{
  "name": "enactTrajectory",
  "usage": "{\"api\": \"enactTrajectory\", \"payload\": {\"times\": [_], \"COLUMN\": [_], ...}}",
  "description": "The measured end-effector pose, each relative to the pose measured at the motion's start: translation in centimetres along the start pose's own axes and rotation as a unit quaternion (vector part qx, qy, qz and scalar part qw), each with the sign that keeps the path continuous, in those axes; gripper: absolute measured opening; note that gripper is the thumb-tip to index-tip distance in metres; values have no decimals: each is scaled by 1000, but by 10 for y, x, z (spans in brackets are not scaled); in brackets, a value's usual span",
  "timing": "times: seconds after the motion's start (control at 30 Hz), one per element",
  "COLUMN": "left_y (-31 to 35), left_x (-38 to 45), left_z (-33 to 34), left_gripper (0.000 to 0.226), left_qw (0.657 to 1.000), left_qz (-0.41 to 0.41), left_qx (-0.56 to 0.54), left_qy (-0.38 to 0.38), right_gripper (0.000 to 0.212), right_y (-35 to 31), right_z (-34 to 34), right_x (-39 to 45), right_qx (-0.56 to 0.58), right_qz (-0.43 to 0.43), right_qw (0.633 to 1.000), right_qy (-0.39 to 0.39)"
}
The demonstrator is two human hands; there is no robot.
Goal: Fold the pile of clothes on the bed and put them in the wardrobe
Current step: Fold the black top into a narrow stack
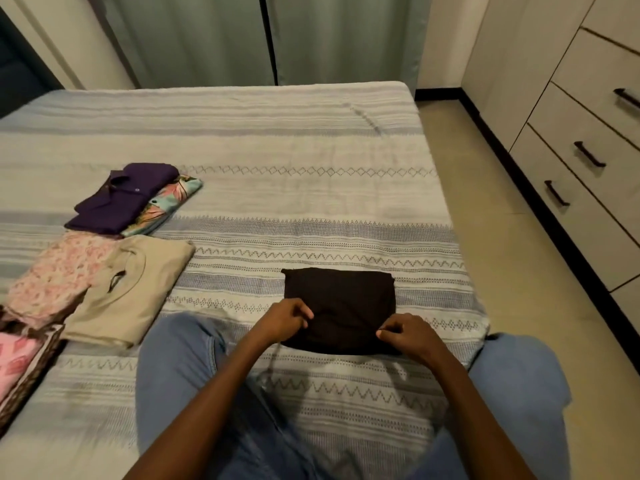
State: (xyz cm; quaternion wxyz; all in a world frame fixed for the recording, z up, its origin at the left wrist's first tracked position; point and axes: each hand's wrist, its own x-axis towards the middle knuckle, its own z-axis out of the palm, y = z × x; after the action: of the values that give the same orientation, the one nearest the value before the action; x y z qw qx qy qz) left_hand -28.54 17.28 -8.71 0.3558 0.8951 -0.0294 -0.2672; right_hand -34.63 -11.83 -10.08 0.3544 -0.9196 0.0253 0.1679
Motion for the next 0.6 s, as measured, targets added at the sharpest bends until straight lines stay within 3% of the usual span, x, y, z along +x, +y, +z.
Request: {"api": "enactTrajectory", "payload": {"times": [0.07, 0.13, 0.23, 0.33, 0.4, 0.47, 0.53, 0.6], "left_y": [2, 7, 17, 30, 28, 14, -8, -20], "left_x": [1, -1, -5, 8, 28, 45, 57, 62], "left_z": [0, -2, 1, 16, 25, 32, 38, 40], "left_gripper": [28, 20, 20, 28, 44, 63, 75, 77], "left_qw": [998, 991, 950, 911, 913, 936, 954, 958], "left_qz": [9, 26, 92, 191, 184, 116, 69, 62], "left_qx": [56, 124, 281, 265, 262, 271, 256, 245], "left_qy": [-33, -33, 102, 251, 254, 193, 142, 132], "right_gripper": [32, 43, 35, 29, 50, 71, 79, 78], "right_y": [-4, -12, -29, -54, -62, -53, -34, -22], "right_z": [-5, -8, 2, 21, 37, 54, 67, 75], "right_x": [-1, 5, 19, 37, 51, 63, 70, 72], "right_qx": [-55, -119, -143, -126, -168, -225, -254, -264], "right_qz": [12, -7, -77, -163, -164, -105, -67, -61], "right_qw": [998, 992, 970, 940, 942, 956, 958, 954], "right_qy": [-13, 37, 182, 272, 239, 155, 116, 127]}}
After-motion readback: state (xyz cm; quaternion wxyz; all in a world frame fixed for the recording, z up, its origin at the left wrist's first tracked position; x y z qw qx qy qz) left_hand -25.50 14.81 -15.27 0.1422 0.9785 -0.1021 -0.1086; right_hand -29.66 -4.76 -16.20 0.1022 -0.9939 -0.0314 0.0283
